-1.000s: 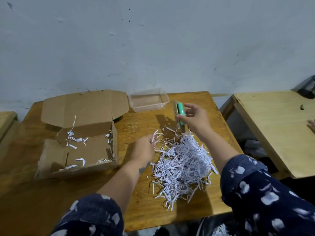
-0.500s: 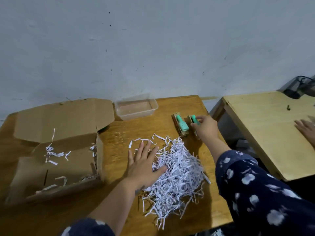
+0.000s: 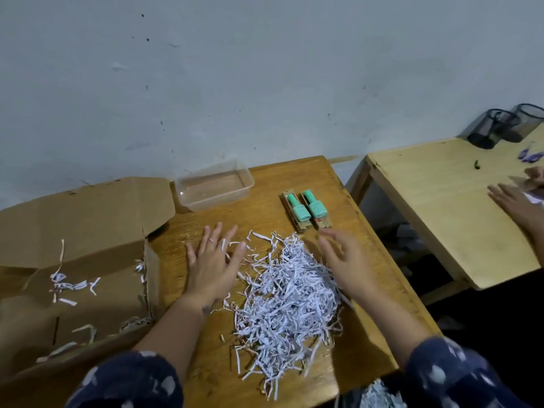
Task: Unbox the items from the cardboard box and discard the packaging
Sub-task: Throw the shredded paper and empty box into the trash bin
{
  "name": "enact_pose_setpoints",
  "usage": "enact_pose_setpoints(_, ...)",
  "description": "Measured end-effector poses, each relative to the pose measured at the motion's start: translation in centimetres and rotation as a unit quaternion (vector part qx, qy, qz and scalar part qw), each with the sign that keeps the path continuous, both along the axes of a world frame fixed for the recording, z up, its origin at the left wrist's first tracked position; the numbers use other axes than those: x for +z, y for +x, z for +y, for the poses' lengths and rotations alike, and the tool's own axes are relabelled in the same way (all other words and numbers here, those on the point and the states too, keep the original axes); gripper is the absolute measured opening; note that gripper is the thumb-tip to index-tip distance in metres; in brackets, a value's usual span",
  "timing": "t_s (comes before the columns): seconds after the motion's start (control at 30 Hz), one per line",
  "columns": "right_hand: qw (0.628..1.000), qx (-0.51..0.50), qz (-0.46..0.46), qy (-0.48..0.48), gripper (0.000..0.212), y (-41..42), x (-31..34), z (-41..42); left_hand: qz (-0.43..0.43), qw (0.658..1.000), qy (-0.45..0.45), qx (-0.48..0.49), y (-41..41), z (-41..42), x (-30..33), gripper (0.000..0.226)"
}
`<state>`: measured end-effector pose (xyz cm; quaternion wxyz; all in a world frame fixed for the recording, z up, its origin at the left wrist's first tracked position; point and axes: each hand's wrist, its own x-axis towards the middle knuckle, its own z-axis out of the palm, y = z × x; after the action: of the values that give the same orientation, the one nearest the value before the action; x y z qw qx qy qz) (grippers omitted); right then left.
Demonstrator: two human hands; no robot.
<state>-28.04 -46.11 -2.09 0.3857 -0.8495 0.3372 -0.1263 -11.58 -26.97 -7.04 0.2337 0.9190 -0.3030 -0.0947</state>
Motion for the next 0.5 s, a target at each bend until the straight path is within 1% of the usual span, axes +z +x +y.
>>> enact_pose_setpoints(0.07, 0.997, 0.073, 0.026, 0.026, 0.06, -3.2, -0.8, 2.0, 0.015, 0.999, 0.007, -0.04, -0.2, -1.2, -0.1, 0.084)
enact_pose_setpoints(0.13, 0.989, 0.127, 0.073, 0.014, 0.074, -5.1, -2.0, 3.5, 0.023, 0.995, 0.004, -0.096, -1.2, -2.3, 0.3, 0.085)
enact_pose_setpoints(0.2, 0.981, 0.158, 0.1, -0.052, 0.079, -5.3, -3.0, 4.3, 0.037, 0.989, 0.002, -0.144, -2.6, -3.0, 0.9, 0.083)
enact_pose_setpoints(0.27, 0.974, 0.17, 0.106, -0.105, 0.08, -4.1, -3.4, 4.8, 0.052, 0.985, -0.003, -0.164, -3.5, -2.8, 1.1, 0.081)
enact_pose_setpoints(0.4, 0.967, 0.179, 0.108, -0.147, 0.082, -0.7, -4.1, 4.4, 0.074, 0.984, 0.006, -0.162, -2.8, -0.4, 1.7, 0.093)
enact_pose_setpoints(0.5, 0.955, 0.217, 0.113, -0.167, 0.085, 1.7, -4.1, 4.0, 0.078, 0.979, 0.062, -0.175, -2.9, 1.7, 2.7, 0.11)
